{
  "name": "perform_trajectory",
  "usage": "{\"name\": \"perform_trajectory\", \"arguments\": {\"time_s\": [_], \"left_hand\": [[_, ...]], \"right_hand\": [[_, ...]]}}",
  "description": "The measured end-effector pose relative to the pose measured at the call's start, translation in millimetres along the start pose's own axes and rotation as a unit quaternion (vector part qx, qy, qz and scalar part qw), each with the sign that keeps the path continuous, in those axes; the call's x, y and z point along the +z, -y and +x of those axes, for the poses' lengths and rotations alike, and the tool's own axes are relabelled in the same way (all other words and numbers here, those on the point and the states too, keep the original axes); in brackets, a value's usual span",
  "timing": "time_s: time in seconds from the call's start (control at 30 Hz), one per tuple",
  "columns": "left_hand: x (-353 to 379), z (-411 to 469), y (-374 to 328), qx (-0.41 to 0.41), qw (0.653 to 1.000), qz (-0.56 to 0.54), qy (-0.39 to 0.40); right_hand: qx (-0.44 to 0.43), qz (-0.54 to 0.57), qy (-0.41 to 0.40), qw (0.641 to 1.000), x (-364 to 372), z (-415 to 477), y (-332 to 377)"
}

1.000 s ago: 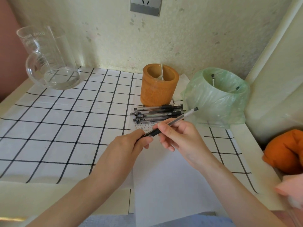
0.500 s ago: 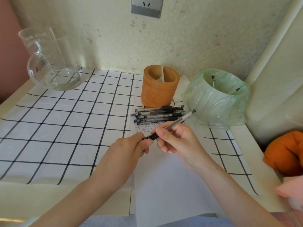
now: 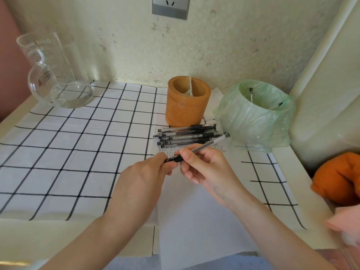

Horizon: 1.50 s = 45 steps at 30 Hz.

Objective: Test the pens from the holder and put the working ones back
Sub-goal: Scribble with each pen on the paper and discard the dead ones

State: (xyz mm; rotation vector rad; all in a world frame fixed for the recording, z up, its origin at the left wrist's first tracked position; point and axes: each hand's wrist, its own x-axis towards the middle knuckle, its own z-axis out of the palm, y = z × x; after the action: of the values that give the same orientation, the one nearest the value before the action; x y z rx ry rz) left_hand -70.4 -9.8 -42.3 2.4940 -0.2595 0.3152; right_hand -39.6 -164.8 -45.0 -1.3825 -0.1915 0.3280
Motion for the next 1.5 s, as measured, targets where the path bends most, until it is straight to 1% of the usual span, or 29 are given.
{"name": "perform_trajectory", "arguments": {"time_s": [0.03,0.07,0.1,0.17,0.23,0.37,0.5,0.57,0.7,0.8,0.9,1.0,1.07,1.1,1.17,1.27,1.3,1.33,1.37,1.4,1.43,1.47,1.5], "left_hand": [[1.4,-0.2,-0.9,-0.027,0.998,-0.055,0.01],[2.5,-1.5,-0.3,-0.063,0.988,-0.139,0.023],[1.7,-2.3,-0.8,-0.098,0.97,-0.219,0.039],[0.3,-1.5,-2.6,-0.136,0.937,-0.316,0.055],[-1.2,1.9,-2.3,-0.156,0.918,-0.358,0.069],[-2.9,4.9,-2.4,-0.185,0.893,-0.397,0.105],[-1.6,2.0,-2.6,-0.18,0.897,-0.387,0.116],[-1.3,0.5,-3.9,-0.18,0.898,-0.385,0.117],[-1.2,0.5,-6.4,-0.189,0.898,-0.384,0.1],[-0.4,3.5,-6.7,-0.206,0.895,-0.386,0.087],[2.0,1.4,-6.4,-0.207,0.896,-0.381,0.099],[2.7,0.3,-7.8,-0.211,0.88,-0.412,0.107],[2.4,3.3,-10.6,-0.201,0.87,-0.436,0.109],[2.9,5.2,-11.0,-0.188,0.874,-0.435,0.112],[4.1,7.3,-9.1,-0.169,0.897,-0.391,0.119],[7.9,2.8,-1.5,-0.142,0.957,-0.222,0.124],[10.5,0.4,2.5,-0.118,0.974,-0.154,0.116],[12.8,-2.5,7.0,-0.085,0.987,-0.096,0.101],[14.7,-5.4,11.0,-0.042,0.994,-0.054,0.085],[18.5,-7.4,16.4,0.001,0.996,-0.014,0.086],[22.9,-8.6,22.0,0.035,0.995,0.019,0.088],[26.1,-9.4,26.3,0.054,0.994,0.037,0.088],[27.8,-9.5,27.9,0.058,0.992,0.041,0.101]], "right_hand": [[-0.001,0.004,0.001,1.0,0.5,-0.7,1.0],[-0.003,0.008,0.001,1.0,1.1,-1.1,1.6],[-0.004,0.014,0.002,1.0,1.3,-1.0,2.4],[-0.001,0.024,0.006,1.0,0.9,-1.0,3.3],[0.005,0.026,0.006,1.0,-0.2,0.3,4.1],[0.018,0.02,-0.019,0.999,-4.7,4.1,7.3],[0.003,0.075,-0.082,0.994,-13.6,9.1,12.4],[-0.005,0.078,-0.094,0.992,-16.2,11.0,14.2],[-0.026,0.032,-0.104,0.994,-13.6,12.1,9.8],[-0.036,0.034,-0.112,0.993,-11.0,12.8,5.0],[-0.034,0.035,-0.11,0.993,-8.6,11.7,5.8],[-0.038,0.036,-0.101,0.994,-4.1,7.2,5.5],[-0.043,-0.004,-0.075,0.996,3.4,4.3,0.9],[-0.052,-0.025,-0.06,0.997,7.5,3.7,-2.3],[-0.067,-0.05,-0.06,0.995,10.4,7.2,-5.1],[-0.083,-0.009,-0.111,0.99,-7.0,18.3,8.6],[-0.1,-0.03,-0.114,0.988,-15.1,21.9,15.6],[-0.122,-0.109,-0.114,0.98,-23.3,24.8,20.9],[-0.137,-0.229,-0.11,0.957,-31.4,28.1,22.4],[-0.138,-0.352,-0.1,0.92,-38.2,31.8,20.1],[-0.136,-0.451,-0.092,0.877,-44.7,35.9,15.8],[-0.136,-0.521,-0.093,0.837,-50.4,40.1,10.9],[-0.142,-0.567,-0.098,0.806,-54.6,43.6,6.0]]}}
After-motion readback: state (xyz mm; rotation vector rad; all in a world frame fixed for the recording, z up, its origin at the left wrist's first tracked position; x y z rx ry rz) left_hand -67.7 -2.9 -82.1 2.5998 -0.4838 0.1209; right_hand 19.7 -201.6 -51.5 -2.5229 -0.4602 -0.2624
